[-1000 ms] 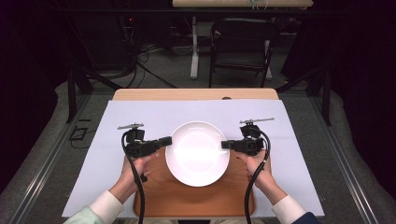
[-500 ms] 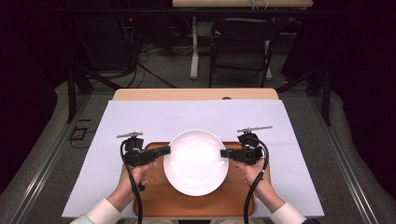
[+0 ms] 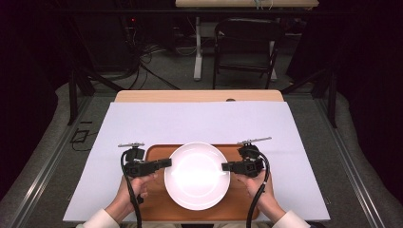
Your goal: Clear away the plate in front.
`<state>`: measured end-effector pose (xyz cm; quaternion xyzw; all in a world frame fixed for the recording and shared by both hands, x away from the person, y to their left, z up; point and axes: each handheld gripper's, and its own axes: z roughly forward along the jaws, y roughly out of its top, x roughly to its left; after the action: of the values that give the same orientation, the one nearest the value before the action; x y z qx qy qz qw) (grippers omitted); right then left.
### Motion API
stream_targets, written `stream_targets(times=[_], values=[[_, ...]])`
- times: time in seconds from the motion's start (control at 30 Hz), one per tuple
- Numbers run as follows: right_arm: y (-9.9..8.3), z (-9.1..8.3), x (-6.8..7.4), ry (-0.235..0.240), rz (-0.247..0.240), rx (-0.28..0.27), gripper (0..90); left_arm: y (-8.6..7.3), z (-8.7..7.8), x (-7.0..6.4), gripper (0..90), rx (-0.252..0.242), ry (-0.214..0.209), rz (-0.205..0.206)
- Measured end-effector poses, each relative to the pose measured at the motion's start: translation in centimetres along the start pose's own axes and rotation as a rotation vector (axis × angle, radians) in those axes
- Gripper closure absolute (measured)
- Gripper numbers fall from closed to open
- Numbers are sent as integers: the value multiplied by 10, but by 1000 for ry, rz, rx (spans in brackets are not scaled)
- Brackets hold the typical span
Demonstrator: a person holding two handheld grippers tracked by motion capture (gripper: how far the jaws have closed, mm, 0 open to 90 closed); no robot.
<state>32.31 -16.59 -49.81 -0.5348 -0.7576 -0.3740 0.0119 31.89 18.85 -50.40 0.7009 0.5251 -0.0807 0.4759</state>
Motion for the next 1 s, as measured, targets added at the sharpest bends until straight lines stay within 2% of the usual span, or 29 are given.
stream_targets(times=[0.3,0.43,0.53,0.63,0.8,1.0], values=[[-6,14,-1,3,-14,55,778,-6,6,11,843,46,21,-13],[-8,17,-3,2,-28,74,779,-6,10,11,838,58,49,31],[-10,19,-4,2,-39,80,776,-7,13,13,836,57,47,22],[-9,20,-4,4,-56,84,772,-8,14,14,831,62,60,37],[-8,23,-5,10,-71,106,760,-10,18,18,817,74,79,35],[-8,28,-6,6,-79,139,738,-10,24,22,803,111,93,31]])
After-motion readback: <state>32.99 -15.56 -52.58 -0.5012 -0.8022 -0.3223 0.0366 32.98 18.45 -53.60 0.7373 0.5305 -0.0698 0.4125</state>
